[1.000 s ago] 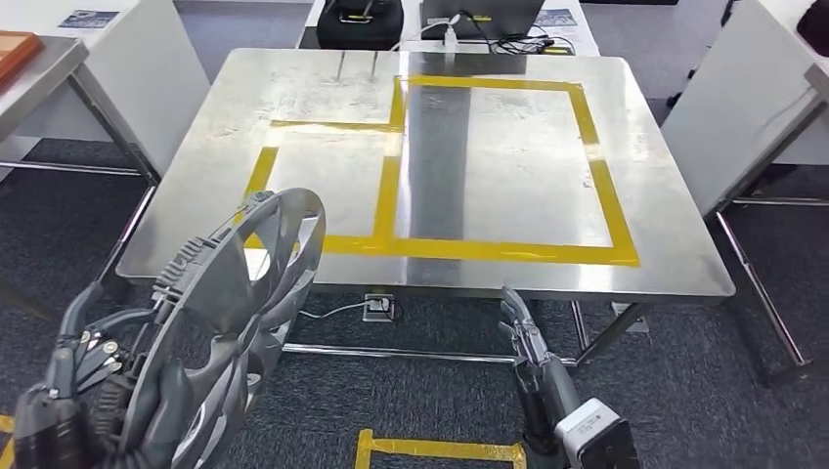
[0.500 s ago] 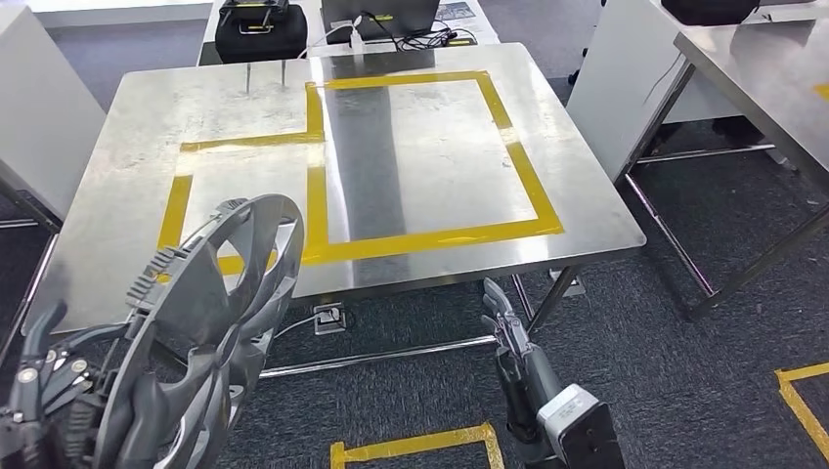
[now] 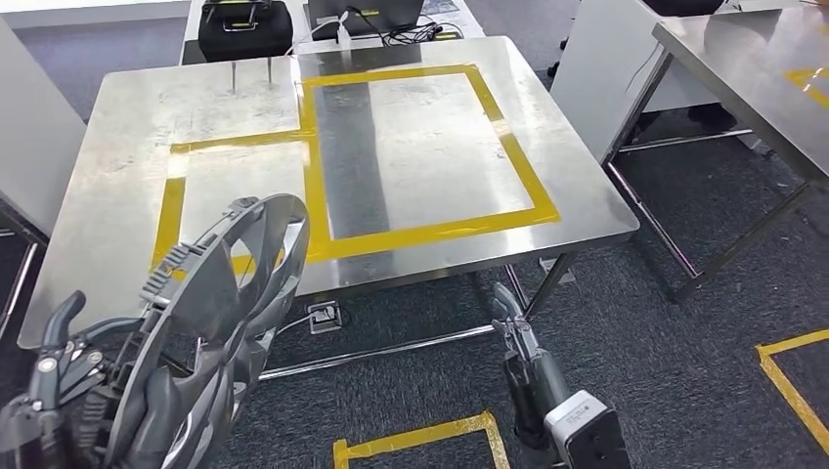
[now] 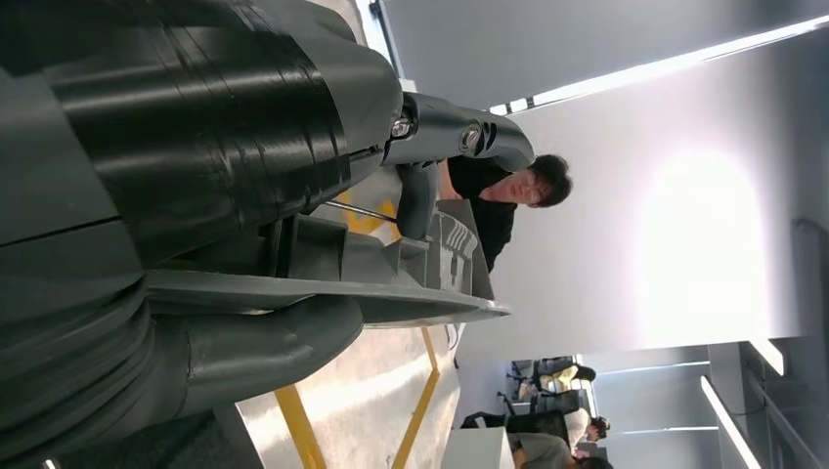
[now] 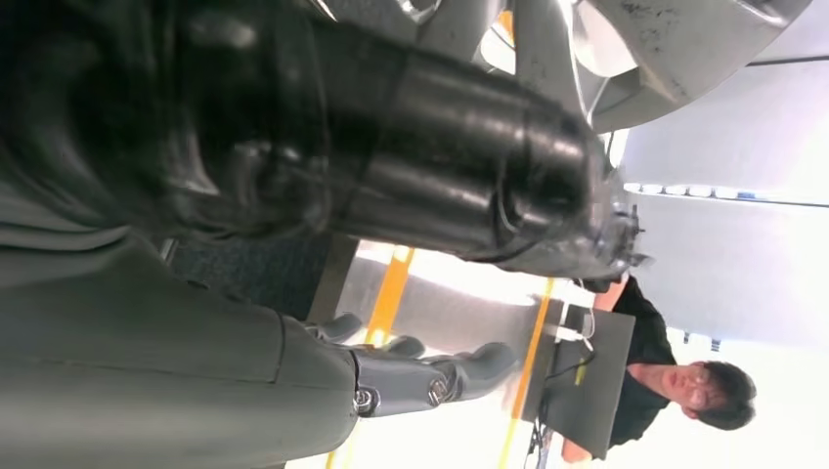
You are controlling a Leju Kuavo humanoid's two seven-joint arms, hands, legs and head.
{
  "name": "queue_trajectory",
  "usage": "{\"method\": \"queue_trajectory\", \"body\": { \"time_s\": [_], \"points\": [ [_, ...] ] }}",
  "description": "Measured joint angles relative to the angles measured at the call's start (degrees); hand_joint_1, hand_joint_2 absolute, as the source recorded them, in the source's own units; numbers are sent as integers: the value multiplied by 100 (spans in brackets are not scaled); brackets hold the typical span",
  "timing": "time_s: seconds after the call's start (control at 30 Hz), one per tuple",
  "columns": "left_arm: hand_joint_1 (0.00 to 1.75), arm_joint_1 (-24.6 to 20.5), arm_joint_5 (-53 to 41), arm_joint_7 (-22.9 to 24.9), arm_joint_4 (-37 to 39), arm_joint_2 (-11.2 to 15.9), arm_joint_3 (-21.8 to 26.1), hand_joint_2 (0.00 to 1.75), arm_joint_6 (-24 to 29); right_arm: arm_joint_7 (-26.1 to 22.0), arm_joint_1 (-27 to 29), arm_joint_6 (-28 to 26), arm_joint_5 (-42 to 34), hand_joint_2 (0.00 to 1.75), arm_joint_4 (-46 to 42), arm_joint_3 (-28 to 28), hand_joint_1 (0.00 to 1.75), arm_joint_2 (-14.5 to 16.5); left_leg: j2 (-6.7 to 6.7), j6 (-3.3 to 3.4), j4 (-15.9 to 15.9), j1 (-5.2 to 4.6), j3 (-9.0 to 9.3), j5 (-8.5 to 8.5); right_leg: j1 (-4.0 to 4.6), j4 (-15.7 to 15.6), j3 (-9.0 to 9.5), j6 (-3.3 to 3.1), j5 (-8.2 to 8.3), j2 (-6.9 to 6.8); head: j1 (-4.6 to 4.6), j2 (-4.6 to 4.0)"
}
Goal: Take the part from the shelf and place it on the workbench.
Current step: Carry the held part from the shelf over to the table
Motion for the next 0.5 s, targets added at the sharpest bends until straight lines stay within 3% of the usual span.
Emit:
{"method": "queue_trajectory", "body": {
  "time_s": [0.13, 0.5],
  "points": [
    [175, -8, 4, 19, -5, 3, -18, 175, 2, 44, 3, -2, 15, 0, -2, 0, 0, 3, 14, 13, 22, 9, -24, -5, -1, -57, 13, 157, 40, 8, 10, 0],
    [175, -18, 54, 54, -9, 3, -50, 175, 2, 104, -5, 2, 58, 0, 1, 0, 0, 3, 12, -4, 11, 11, -16, 14, -1, -49, 15, 138, 38, 7, -34, 0]
  ]
}}
